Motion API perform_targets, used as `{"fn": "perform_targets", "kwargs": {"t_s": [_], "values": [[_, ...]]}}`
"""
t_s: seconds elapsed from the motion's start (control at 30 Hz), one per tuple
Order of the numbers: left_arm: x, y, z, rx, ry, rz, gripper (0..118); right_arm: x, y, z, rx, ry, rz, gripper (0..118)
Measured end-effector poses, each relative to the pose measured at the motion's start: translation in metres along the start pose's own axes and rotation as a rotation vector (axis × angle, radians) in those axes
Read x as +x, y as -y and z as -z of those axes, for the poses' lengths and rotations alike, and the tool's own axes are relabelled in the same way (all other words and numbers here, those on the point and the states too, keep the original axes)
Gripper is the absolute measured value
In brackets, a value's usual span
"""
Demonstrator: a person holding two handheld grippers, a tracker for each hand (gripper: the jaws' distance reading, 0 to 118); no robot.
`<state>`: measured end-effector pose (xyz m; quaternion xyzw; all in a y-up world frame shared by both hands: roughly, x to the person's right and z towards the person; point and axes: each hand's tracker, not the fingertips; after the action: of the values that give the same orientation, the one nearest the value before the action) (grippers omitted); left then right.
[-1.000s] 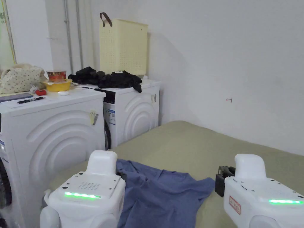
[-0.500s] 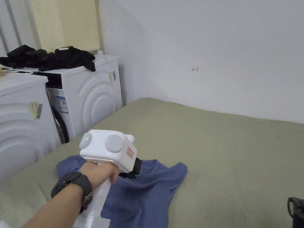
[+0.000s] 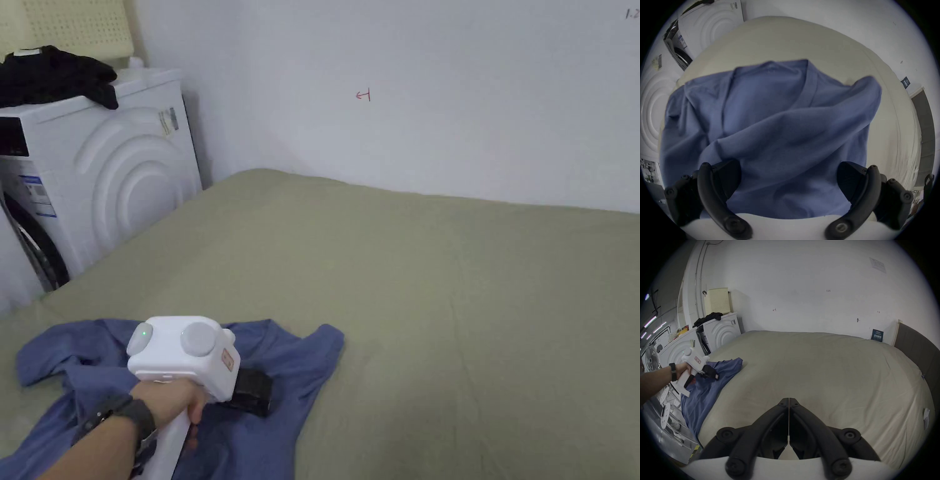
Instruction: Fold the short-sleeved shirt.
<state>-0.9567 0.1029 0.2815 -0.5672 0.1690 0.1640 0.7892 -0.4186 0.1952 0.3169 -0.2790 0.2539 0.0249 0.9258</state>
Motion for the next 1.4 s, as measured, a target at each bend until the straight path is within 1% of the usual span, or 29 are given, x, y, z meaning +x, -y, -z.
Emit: {"fn": "perform_targets", "kwargs": {"t_s": [0.03,0.07,0.1,0.13,0.17,0.2,0.23,0.3,0.37,0.43,0.5,0.6,0.67,0.73,0.77,0.87,0.93,1.0,1.07,1.2,1.23,1.27,1.3,1.4], "values": [[0.002,0.004,0.001,0.010,0.013,0.012,117,0.000,0.002,0.000,-0.005,-0.013,0.011,3],[0.003,0.005,0.002,0.027,0.008,0.015,114,0.000,0.004,-0.001,-0.006,-0.014,0.010,3],[0.005,0.006,-0.002,0.064,-0.007,0.015,104,-0.002,0.005,-0.003,-0.006,-0.010,0.006,3],[0.006,0.009,-0.009,0.111,-0.004,0.019,74,-0.003,0.007,-0.004,-0.004,-0.003,-0.010,3],[0.007,0.010,-0.014,0.142,0.034,0.024,42,-0.003,0.009,-0.007,-0.001,-0.003,-0.018,3],[0.007,0.012,-0.018,0.147,0.059,0.035,8,-0.002,0.009,-0.009,0.001,-0.006,-0.015,3],[0.006,0.011,-0.016,0.111,0.083,0.028,3,-0.002,0.010,-0.012,0.003,-0.010,-0.013,3],[0.004,0.011,-0.015,0.107,0.071,-0.018,3,0.001,0.010,-0.019,0.017,-0.025,0.024,3],[0.006,0.014,-0.022,0.140,0.103,-0.084,3,0.003,0.010,-0.027,0.025,-0.021,0.034,3],[0.009,0.016,-0.032,0.164,0.152,-0.103,3,0.009,0.012,-0.032,0.028,-0.010,0.033,3],[0.011,0.011,-0.045,0.213,0.192,-0.074,3,0.016,0.011,-0.037,0.027,-0.007,0.044,3],[0.030,0.007,-0.070,0.253,0.230,-0.052,3,0.024,0.011,-0.045,0.046,0.028,0.048,3],[0.050,0.001,-0.082,0.268,0.223,-0.028,3,0.029,0.010,-0.051,0.061,0.034,0.063,3],[0.077,-0.007,-0.091,0.316,0.183,0.052,3,0.034,0.009,-0.056,0.076,0.033,0.091,3],[0.090,-0.011,-0.093,0.311,0.201,0.062,3,0.036,0.009,-0.058,0.081,0.041,0.096,3],[0.144,-0.036,-0.097,0.325,0.302,0.115,3,0.042,0.010,-0.064,0.092,0.055,0.113,3],[0.201,-0.049,-0.103,0.350,0.330,0.217,3,0.048,0.011,-0.071,0.095,0.058,0.130,3],[0.263,-0.055,-0.104,0.334,0.363,0.330,3,0.055,0.012,-0.082,0.114,0.078,0.151,3],[0.327,-0.050,-0.106,0.321,0.450,0.450,3,0.063,0.010,-0.096,0.133,0.105,0.174,3],[0.452,-0.012,-0.117,0.309,0.610,0.618,3,0.087,0.008,-0.130,0.166,0.217,0.210,3],[0.480,0.000,-0.120,0.294,0.659,0.644,3,0.093,0.009,-0.139,0.176,0.231,0.216,3],[0.502,0.015,-0.122,0.275,0.700,0.670,3,0.099,0.009,-0.147,0.178,0.238,0.218,3],[0.527,0.031,-0.123,0.249,0.734,0.709,3,0.104,0.010,-0.156,0.184,0.268,0.221,3],[0.580,0.089,-0.128,0.193,0.784,0.858,3,0.112,0.012,-0.181,0.202,0.328,0.232,3]]}}
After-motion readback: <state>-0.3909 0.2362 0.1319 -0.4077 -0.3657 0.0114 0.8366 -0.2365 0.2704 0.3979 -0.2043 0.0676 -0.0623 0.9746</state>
